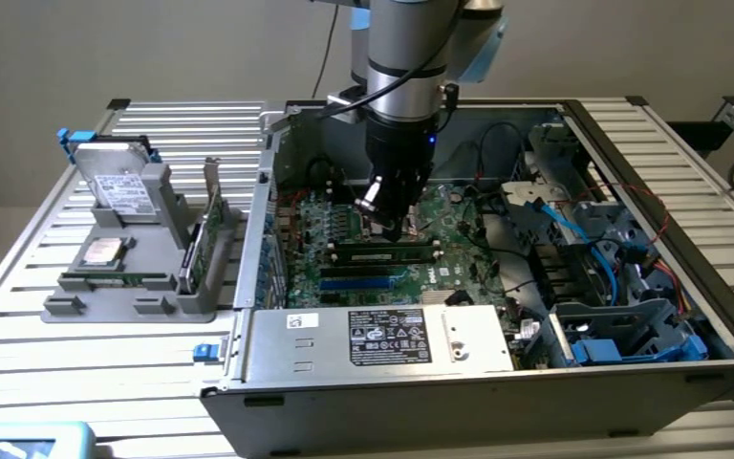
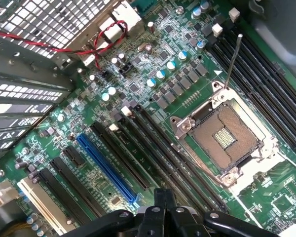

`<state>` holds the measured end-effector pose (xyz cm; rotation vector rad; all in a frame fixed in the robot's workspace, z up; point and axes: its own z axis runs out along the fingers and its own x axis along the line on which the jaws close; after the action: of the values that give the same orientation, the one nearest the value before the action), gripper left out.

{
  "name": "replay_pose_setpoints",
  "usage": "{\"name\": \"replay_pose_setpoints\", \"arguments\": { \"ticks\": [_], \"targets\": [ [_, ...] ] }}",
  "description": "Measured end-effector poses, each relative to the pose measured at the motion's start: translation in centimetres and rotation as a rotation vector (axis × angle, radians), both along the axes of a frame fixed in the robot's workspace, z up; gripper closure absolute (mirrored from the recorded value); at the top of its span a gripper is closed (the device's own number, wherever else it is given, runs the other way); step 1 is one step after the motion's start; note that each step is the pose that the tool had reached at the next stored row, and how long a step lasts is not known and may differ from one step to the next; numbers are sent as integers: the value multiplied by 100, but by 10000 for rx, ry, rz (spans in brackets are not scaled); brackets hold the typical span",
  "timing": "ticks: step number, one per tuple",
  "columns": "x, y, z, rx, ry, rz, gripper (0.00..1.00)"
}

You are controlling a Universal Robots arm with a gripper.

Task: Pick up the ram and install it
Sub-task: 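Press down the ram until it locks into place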

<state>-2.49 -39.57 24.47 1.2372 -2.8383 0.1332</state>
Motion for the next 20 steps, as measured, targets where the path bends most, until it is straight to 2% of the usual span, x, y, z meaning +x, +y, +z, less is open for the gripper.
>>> {"name": "replay_pose_setpoints", "arguments": {
  "ticks": [10, 20],
  "targets": [
    [0, 0, 0, -17, -118, -1137, 89],
    [0, 0, 0, -71, -166, -2309, 89]
  ]
}}
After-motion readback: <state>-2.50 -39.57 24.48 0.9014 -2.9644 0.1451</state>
